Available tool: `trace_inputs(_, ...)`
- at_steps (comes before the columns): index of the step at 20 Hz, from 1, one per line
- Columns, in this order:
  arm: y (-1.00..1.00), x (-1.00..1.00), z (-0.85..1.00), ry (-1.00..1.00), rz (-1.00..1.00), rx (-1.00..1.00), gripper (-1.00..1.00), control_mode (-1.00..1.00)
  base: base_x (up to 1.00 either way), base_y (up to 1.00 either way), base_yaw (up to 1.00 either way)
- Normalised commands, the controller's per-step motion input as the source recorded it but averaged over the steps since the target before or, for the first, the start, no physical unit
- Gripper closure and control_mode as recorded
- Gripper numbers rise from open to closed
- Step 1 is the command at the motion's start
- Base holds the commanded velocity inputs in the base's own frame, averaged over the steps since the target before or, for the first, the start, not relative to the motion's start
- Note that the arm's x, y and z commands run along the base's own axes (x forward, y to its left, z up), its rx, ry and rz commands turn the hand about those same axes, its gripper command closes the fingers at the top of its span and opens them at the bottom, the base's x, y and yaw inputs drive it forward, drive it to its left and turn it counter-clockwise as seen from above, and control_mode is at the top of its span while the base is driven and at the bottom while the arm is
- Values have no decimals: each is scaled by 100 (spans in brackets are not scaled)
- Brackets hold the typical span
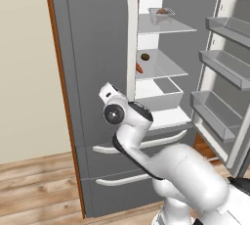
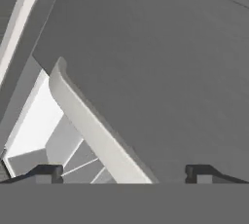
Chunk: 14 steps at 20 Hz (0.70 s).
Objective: Place the tupperware on the top shelf of the fridge. Make space for the tupperware among the existing items by rearranging them on the shelves if needed. Close the fridge door when finished.
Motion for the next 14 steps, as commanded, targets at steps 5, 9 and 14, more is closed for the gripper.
trace_inputs(5, -97, -40, 69, 17, -27, 47, -100, -100, 0, 0, 0)
trace_inputs(9, -100, -70, 18, -2, -17, 56, -100, -100, 0, 0, 0)
trace_inputs(14, -94, -54, 6, -11, -3, 39, -100, -100, 0, 0, 0)
